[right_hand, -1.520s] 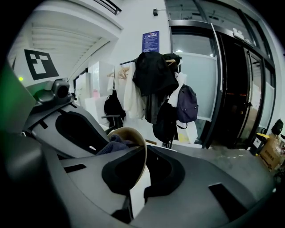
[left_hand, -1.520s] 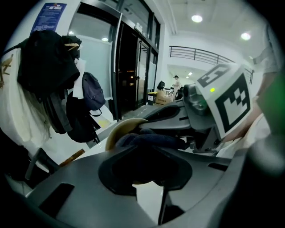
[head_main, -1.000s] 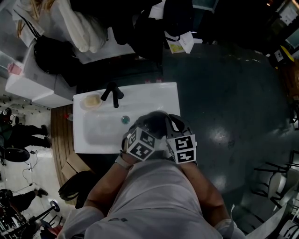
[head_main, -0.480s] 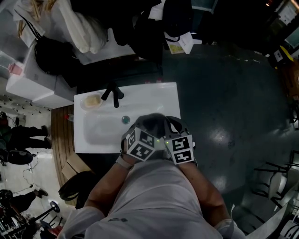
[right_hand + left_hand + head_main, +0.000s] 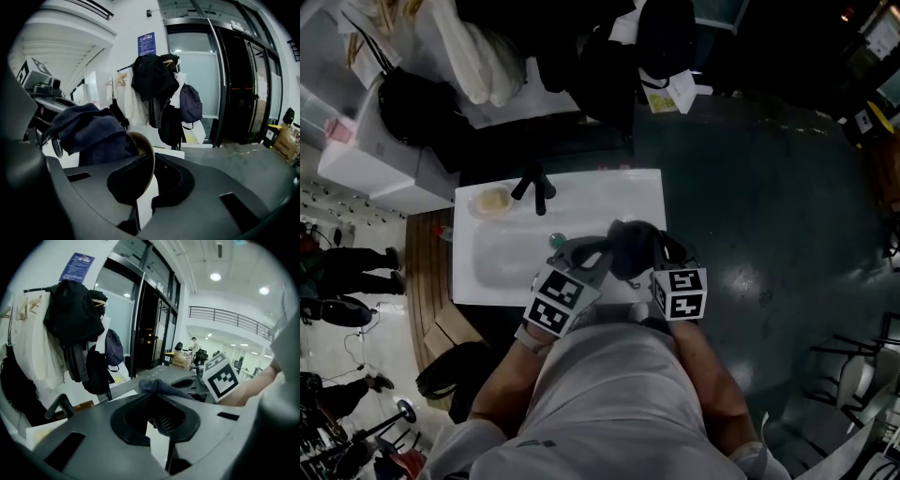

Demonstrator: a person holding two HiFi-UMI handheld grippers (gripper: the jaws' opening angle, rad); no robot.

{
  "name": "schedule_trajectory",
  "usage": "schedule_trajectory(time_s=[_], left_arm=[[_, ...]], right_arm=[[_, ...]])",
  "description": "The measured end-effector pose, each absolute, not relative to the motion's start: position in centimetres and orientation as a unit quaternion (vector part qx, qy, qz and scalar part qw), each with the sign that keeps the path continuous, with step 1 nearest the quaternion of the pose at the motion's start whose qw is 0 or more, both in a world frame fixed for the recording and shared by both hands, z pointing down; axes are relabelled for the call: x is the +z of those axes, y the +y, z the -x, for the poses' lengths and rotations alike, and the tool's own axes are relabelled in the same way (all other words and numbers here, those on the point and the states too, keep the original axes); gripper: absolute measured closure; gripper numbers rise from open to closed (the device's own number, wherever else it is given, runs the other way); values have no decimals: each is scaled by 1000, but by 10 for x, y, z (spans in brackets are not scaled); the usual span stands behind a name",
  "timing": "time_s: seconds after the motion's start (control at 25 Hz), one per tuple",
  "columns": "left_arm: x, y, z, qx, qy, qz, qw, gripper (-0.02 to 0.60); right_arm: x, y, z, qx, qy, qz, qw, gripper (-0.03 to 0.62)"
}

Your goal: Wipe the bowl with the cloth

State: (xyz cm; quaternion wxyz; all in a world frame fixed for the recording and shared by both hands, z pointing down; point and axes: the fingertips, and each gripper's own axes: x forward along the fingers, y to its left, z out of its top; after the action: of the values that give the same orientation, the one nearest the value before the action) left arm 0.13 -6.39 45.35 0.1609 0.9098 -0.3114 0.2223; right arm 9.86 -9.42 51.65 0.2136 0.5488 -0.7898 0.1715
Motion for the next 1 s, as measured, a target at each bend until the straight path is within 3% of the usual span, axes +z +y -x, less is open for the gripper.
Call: schedule_trajectory(time_s=[0.52,1.0], left_arm=[[427,-103,119,137,-466,-852,195,545],[471,-106,133,109,-491,-828,249,545]], right_arm=[[508,-103,-117,216,-778,-571,147,563],[482,-104,-90,220,-808,-540,80,563]])
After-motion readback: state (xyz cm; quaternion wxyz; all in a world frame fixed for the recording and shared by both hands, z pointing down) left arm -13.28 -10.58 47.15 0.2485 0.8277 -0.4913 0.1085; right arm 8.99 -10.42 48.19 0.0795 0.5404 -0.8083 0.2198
